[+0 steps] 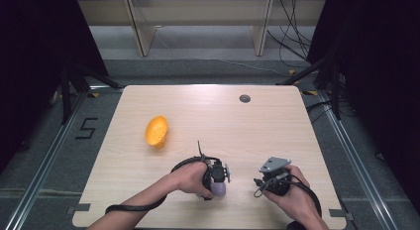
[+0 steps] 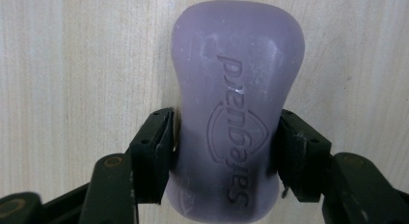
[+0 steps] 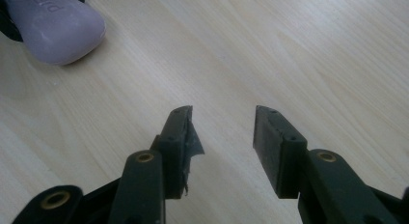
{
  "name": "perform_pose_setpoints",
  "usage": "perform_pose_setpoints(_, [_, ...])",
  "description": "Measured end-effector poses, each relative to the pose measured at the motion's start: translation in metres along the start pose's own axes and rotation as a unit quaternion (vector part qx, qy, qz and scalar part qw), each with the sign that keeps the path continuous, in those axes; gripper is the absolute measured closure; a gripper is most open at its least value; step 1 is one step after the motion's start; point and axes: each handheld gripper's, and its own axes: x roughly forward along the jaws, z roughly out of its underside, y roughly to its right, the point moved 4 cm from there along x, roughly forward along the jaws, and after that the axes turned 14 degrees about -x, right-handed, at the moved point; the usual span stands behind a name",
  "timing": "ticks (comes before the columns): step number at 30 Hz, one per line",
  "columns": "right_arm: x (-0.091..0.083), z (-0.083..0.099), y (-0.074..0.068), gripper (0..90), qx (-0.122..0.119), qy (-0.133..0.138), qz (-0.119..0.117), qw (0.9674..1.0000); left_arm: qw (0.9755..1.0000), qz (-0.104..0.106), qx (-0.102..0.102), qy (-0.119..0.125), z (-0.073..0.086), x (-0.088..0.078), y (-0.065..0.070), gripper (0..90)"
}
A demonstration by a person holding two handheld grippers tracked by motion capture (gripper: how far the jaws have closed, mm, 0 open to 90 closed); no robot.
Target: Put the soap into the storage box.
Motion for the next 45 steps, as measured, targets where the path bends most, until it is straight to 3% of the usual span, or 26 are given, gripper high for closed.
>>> perform_pose_setpoints(8, [0.0,0.0,0.0,58.1,-0.001,0.001,-0.001,1.0,1.0,0.001,-0.004,0.008,0.002,-0.001,0.001,45.2])
perform_pose_setpoints(14, [0.0,0.0,-0.001,57.9,0.004,0.0,-0.005,1.0,0.9993,-0.001,-0.028,0.025,0.007,-0.002,0.002,45.9])
perform_pose_setpoints(15, [0.0,0.0,0.0,57.8,0.0,0.001,-0.001,1.0,0.9987,0.002,-0.039,0.032,0.009,-0.002,0.002,46.0])
perform_pose_setpoints(20, [0.0,0.0,0.0,57.7,0.001,0.001,-0.002,1.0,0.9979,-0.002,-0.048,0.044,0.013,-0.004,0.001,46.4])
perform_pose_setpoints(22, [0.0,0.0,-0.001,57.8,0.004,0.0,-0.004,1.0,0.9965,0.004,-0.062,0.056,0.014,-0.005,0.001,46.6])
perform_pose_setpoints(24, [0.0,0.0,0.0,57.7,0.004,0.001,-0.003,1.0,0.996,0.004,-0.063,0.063,0.015,-0.006,0.001,46.8])
perform_pose_setpoints(27, [-0.001,0.0,0.0,57.6,0.004,0.002,-0.003,1.0,0.9922,0.01,-0.08,0.094,0.016,-0.013,0.002,47.4])
perform_pose_setpoints(29, [-0.001,0.0,0.0,57.5,0.004,0.002,-0.003,1.0,0.9916,0.008,-0.082,0.1,0.017,-0.015,0.002,48.1])
perform_pose_setpoints(30, [-0.001,0.0,0.0,57.4,0.004,0.002,-0.003,1.0,0.9897,0.008,-0.088,0.113,0.017,-0.016,0.001,48.2])
perform_pose_setpoints(32, [-0.001,0.0,0.0,57.4,0.004,0.002,-0.002,1.0,0.9894,0.0,-0.089,0.115,0.018,-0.016,0.0,48.4])
perform_pose_setpoints(34, [-0.001,0.0,0.0,57.3,0.004,0.002,-0.002,1.0,0.9871,-0.004,-0.102,0.123,0.019,-0.015,0.001,48.5])
perform_pose_setpoints(45, [0.0,0.0,0.0,57.2,0.005,0.003,-0.001,1.0,0.988,-0.015,-0.104,0.113,0.018,-0.016,-0.002,48.7])
